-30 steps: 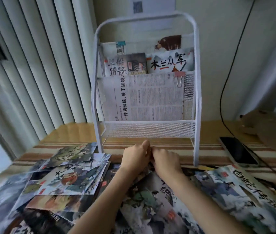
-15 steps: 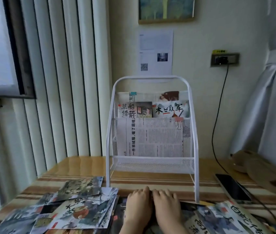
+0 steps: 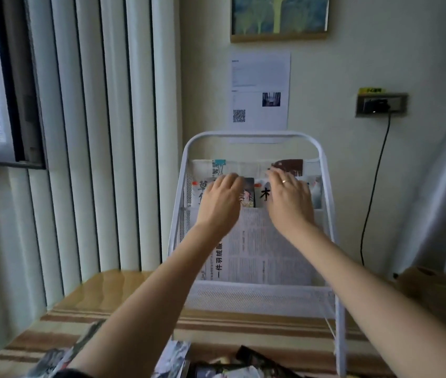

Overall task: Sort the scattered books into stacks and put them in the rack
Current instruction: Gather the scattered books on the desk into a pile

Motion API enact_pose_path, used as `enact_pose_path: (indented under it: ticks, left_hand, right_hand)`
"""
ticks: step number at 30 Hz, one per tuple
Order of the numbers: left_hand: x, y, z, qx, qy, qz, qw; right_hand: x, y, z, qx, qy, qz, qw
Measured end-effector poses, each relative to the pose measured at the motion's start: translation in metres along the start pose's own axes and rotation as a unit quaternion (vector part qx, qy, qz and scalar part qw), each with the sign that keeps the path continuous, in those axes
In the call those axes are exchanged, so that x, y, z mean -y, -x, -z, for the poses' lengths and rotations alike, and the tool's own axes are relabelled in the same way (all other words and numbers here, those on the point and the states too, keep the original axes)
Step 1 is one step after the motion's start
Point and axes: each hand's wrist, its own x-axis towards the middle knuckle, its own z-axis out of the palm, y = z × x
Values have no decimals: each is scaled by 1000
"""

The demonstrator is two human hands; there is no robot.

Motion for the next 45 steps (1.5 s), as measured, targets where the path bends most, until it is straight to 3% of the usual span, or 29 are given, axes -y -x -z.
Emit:
enact_pose_path:
  ticks: [4, 7, 12, 18, 22, 24, 26, 31, 33, 35, 39, 45]
  left_hand:
    - [23, -32, -23, 94, -81, -2, 992]
    - [33, -35, -42, 152, -100, 21, 983]
    - [32, -39, -51, 105, -104, 41, 988]
    - [30, -45, -32, 116, -138, 30, 983]
    - [28, -46, -10, 58, -95, 83, 990]
    - [26, -50, 6, 22, -63, 107, 992]
    - [22, -53, 23, 11, -54, 95, 994]
    - [2, -51, 76, 5, -46, -7, 999]
    - [-14, -45, 104, 19, -17, -86, 996]
    - [-28, -40, 130, 42, 36, -109, 992]
    - [-37, -29, 162, 172, 123, 12, 977]
    - [-45, 29, 169, 321, 98, 49, 941]
  right_hand:
    - [-30, -30, -20, 131, 66, -8, 989]
    - [-47, -28, -33, 163, 71, -12, 984]
    - [-45, -30, -39, 71, 65, 8, 995]
    - [-43, -38, -16, 86, 114, -10, 990]
    - [-36, -33, 1, -20, 6, -12, 1000]
    - [-28, -32, 18, -63, -14, 11, 998]
    - [-18, -29, 35, -54, -15, 58, 997]
    - [10, -18, 67, -36, -9, 200, 979]
    - [25, -13, 86, -55, -5, 220, 974]
    - [35, -10, 104, -72, 6, 213, 974]
    - [43, 7, 133, 30, 6, 202, 979]
    - [51, 65, 136, 176, -65, 178, 966]
